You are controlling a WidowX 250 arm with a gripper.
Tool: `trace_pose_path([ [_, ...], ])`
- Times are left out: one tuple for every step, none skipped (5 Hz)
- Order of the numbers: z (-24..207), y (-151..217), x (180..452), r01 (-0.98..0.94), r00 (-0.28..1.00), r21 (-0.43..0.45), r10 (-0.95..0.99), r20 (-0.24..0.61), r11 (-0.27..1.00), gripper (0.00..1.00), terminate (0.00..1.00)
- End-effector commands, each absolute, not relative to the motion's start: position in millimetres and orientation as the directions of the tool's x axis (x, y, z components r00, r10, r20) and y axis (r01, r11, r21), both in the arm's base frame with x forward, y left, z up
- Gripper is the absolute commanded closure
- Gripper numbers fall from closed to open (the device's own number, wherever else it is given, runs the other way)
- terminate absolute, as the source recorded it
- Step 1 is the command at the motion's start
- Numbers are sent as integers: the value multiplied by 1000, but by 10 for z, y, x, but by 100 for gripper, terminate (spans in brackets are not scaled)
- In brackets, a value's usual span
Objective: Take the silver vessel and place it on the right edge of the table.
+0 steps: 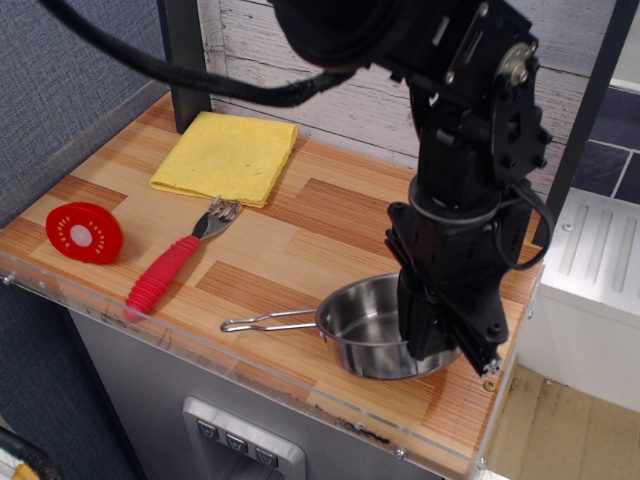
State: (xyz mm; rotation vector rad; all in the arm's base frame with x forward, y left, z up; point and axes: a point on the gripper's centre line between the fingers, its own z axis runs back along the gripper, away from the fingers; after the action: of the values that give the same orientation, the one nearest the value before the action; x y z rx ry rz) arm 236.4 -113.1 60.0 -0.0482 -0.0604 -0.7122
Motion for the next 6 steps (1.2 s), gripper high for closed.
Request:
trace_pose_path([
  [514, -978, 2214, 677, 735, 2, -677, 19, 736, 100, 0],
  [499, -960, 2162, 652, 758, -10, -652, -14, 758, 0, 0],
  [571, -905, 2145, 622, 782, -58, -623, 1, 781, 0, 0],
  [770, -763, 2124, 559, 828, -137, -559, 41, 818, 0, 0],
  [1126, -497, 2141, 463, 886, -145, -452, 105, 874, 0, 0],
  [1433, -245, 2242, 354, 926, -89, -336, 170, 931, 0, 0],
])
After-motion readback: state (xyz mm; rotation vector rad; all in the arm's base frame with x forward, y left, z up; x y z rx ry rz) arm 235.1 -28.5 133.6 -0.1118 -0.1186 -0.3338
